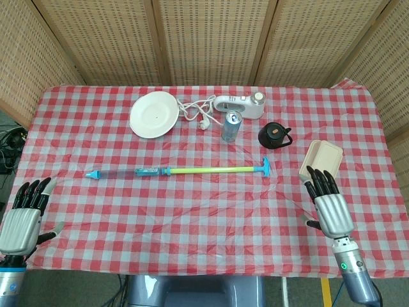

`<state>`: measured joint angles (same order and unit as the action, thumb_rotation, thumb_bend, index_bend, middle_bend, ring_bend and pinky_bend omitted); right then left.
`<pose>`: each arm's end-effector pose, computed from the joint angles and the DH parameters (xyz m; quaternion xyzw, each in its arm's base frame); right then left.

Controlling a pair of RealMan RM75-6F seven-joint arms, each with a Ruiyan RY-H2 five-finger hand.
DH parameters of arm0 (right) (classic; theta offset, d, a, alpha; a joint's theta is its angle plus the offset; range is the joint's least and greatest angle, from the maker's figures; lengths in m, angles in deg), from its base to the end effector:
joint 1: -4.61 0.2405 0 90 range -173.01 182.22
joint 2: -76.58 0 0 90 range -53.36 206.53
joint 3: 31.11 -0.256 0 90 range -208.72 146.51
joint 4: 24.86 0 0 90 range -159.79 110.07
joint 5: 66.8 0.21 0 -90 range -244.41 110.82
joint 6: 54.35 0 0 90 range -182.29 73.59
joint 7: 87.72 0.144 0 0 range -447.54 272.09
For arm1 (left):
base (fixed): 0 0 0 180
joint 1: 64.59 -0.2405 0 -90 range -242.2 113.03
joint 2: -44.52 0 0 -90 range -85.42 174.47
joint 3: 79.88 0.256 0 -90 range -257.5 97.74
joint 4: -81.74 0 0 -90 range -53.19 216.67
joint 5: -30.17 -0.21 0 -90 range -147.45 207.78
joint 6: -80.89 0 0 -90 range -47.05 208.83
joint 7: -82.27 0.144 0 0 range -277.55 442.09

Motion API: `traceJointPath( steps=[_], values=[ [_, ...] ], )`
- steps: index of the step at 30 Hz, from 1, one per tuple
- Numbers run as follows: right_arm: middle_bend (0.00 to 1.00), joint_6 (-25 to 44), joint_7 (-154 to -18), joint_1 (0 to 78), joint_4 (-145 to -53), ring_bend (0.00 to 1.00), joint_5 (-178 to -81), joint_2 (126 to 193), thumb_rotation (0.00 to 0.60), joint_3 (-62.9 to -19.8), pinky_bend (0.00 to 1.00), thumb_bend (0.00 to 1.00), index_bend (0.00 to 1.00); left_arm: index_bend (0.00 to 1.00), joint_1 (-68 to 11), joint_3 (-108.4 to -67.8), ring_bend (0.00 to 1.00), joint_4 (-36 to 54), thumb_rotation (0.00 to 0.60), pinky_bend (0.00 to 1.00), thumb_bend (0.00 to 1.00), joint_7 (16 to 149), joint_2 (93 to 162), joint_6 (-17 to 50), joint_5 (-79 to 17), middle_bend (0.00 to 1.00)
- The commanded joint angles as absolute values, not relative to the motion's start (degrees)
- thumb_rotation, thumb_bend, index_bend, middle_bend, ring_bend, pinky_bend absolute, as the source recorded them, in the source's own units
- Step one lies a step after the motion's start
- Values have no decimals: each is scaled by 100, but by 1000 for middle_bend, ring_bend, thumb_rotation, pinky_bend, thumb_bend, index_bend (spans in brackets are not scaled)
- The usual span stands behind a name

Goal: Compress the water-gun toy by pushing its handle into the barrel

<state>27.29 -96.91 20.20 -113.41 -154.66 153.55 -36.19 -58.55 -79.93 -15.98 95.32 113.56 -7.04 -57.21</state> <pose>-0.2543 -0.2394 0.0891 0.6445 -0.3279 0.4399 0.5326 -0.2779 0.1742 0.1242 -0.6175 -0.3615 -0.3843 0.5834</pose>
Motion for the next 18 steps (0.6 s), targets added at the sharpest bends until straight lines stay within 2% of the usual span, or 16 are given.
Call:
traceJointPath(
  steps=[1, 4, 7, 11, 14, 18],
  values=[
    [368, 2300, -10191, 2384, -11535, 389, -15142, 15462, 600, -3961, 134, 201, 284, 0, -5841, -8011, 0, -1617, 600, 0, 215, 9551, 11358, -679, -5720, 0],
    [508, 1908, -10643, 2686, -11574, 534, -14775, 15634, 600, -4198, 227, 201, 328, 0, -5821, -8042, 0, -1623, 600, 0, 215, 9539, 11364, -614, -5671, 0],
    [607, 1587, -10962, 2960, -11449, 633, -14452, 15851, 600, -4380, 306, 208, 347, 0, -5800, -8086, 0, -1588, 600, 0, 215, 9490, 11361, -541, -5586, 0],
    [784, 1049, -11345, 3458, -11018, 800, -13867, 16272, 600, -4699, 420, 230, 384, 0, -5758, -8215, 0, -1463, 600, 0, 215, 9386, 11374, -462, -5401, 0],
    [888, 808, -11517, 3702, -10726, 895, -13583, 16501, 600, -4793, 516, 252, 410, 0, -5736, -8268, 0, -1376, 600, 0, 215, 9327, 11402, -428, -5341, 0],
    [971, 458, -11687, 4033, -10181, 968, -13176, 16879, 600, -4875, 598, 278, 421, 0, -5698, -8343, 0, -1234, 600, 0, 215, 9289, 11442, -313, -5171, 0]
  ],
)
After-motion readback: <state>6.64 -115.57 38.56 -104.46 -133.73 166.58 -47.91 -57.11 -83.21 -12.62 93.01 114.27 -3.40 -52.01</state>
